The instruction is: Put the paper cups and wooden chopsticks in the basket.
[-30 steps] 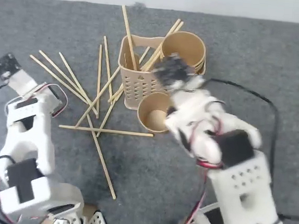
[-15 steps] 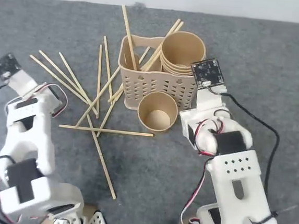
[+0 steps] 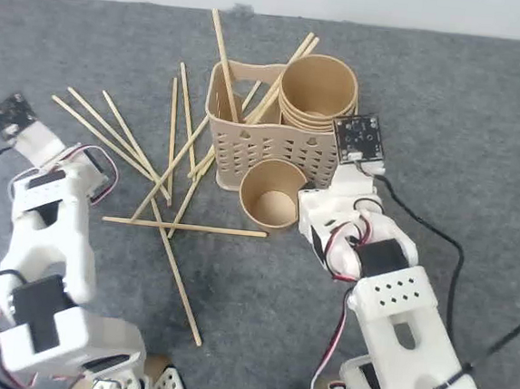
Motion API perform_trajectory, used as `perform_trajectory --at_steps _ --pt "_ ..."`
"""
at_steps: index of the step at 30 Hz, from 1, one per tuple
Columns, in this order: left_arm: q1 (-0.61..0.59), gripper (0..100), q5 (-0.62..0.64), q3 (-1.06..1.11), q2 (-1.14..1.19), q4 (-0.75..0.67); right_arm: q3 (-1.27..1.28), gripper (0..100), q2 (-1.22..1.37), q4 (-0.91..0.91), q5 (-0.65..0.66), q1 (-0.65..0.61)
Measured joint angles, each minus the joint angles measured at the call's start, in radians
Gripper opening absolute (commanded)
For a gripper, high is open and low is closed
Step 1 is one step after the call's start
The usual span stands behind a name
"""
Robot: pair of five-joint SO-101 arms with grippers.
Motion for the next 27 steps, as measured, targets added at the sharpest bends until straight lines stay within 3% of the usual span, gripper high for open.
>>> perform_trajectory --at_steps 12,18,24,27 --pt "0.0 1 0.0 0.0 0.0 0.0 0.095 22.1 0.0 -0.101 -0.006 -0.048" --pt "0.0 1 0.0 0.0 0.0 0.0 0.1 0.9 0.12 -0.104 -0.006 -0.051" --pt "0.0 1 0.0 0.0 0.0 0.0 0.021 0.7 0.315 -0.086 0.118 -0.046" --pt "0.0 1 0.0 0.0 0.0 0.0 -0.04 0.8 0.325 0.006 0.123 -0.046"
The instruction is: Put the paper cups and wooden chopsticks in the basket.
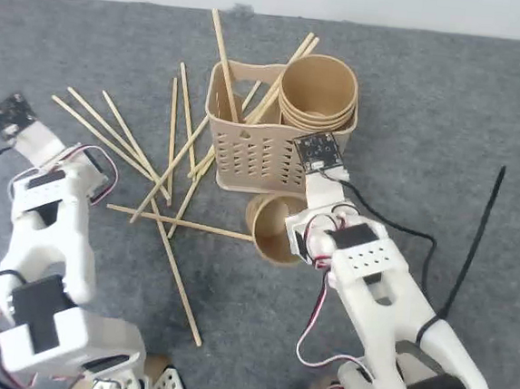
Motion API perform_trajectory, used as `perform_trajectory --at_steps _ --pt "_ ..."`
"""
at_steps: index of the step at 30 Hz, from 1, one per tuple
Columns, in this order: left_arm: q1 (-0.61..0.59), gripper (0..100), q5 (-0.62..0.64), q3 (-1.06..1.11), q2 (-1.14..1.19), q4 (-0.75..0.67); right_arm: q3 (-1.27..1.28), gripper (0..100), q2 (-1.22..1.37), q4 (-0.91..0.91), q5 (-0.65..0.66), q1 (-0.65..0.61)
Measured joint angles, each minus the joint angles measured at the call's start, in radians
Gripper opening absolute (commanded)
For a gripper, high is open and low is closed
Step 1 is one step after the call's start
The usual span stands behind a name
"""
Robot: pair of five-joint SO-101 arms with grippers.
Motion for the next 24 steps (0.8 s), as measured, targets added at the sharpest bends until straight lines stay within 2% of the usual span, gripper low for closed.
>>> perform_trajectory --at_steps 5,9,18,24 --pt "0.0 1 0.0 0.0 0.0 0.0 -0.126 0.8 -0.023 0.265 0.002 -0.005" --pt "0.0 1 0.0 0.0 0.0 0.0 -0.167 0.8 -0.091 0.399 0.084 -0.005" --pt "0.0 1 0.0 0.0 0.0 0.0 -0.169 0.8 -0.199 0.479 0.137 0.071" --pt "0.0 1 0.0 0.0 0.0 0.0 -0.224 0.8 -0.206 0.542 0.14 0.072"
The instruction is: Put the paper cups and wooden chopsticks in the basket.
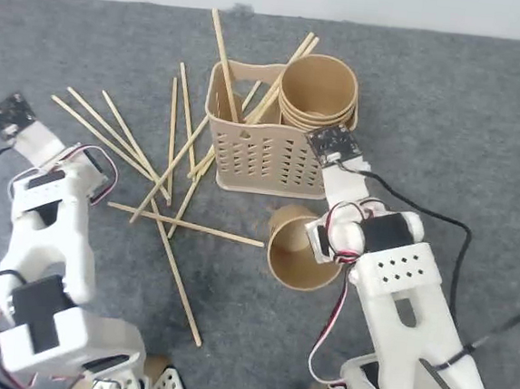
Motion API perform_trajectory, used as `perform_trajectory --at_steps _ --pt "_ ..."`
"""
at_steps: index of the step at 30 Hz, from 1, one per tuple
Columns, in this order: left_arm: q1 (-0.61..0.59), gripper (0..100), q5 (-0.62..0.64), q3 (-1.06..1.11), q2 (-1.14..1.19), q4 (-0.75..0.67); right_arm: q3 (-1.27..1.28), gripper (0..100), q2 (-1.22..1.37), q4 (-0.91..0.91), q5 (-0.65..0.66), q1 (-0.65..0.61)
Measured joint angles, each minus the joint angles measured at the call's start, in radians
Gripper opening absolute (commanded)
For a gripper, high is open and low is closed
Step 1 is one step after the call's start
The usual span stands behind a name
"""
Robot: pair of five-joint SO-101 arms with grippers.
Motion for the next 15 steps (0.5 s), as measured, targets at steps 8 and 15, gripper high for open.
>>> perform_trajectory --at_steps 8,15 --pt "0.0 1 0.0 0.0 0.0 0.0 -0.209 0.8 0.021 0.304 0.083 0.0" --pt "0.0 1 0.0 0.0 0.0 0.0 -0.222 0.8 0.242 0.442 0.157 0.029"
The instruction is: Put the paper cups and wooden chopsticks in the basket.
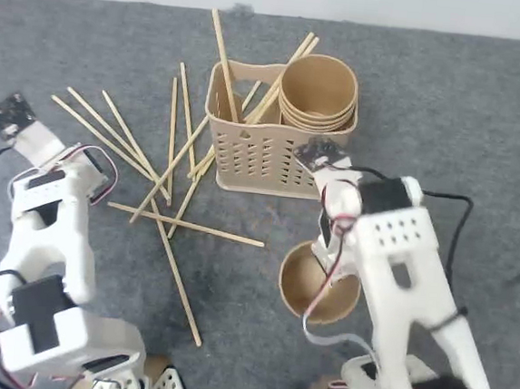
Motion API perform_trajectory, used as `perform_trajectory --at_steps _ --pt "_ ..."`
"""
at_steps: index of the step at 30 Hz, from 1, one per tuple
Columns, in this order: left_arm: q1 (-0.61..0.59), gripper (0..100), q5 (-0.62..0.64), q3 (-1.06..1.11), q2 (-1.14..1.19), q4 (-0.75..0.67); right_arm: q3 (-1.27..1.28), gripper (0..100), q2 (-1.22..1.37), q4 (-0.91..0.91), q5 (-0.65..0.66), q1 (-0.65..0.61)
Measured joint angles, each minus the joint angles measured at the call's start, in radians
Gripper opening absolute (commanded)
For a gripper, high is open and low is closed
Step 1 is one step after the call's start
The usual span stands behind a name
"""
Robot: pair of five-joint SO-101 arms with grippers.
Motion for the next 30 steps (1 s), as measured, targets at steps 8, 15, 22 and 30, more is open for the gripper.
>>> perform_trajectory --at_steps 8,15,22,30 --pt "0.0 1 0.0 0.0 0.0 0.0 -0.144 0.8 0.256 0.094 0.006 0.183" --pt "0.0 1 0.0 0.0 0.0 0.0 -0.318 0.8 0.27 0.097 -0.06 0.356" --pt "0.0 1 0.0 0.0 0.0 0.0 -0.519 0.8 0.172 0.097 -0.23 0.43" --pt "0.0 1 0.0 0.0 0.0 0.0 -0.741 0.8 -0.028 0.1 -0.253 0.327"
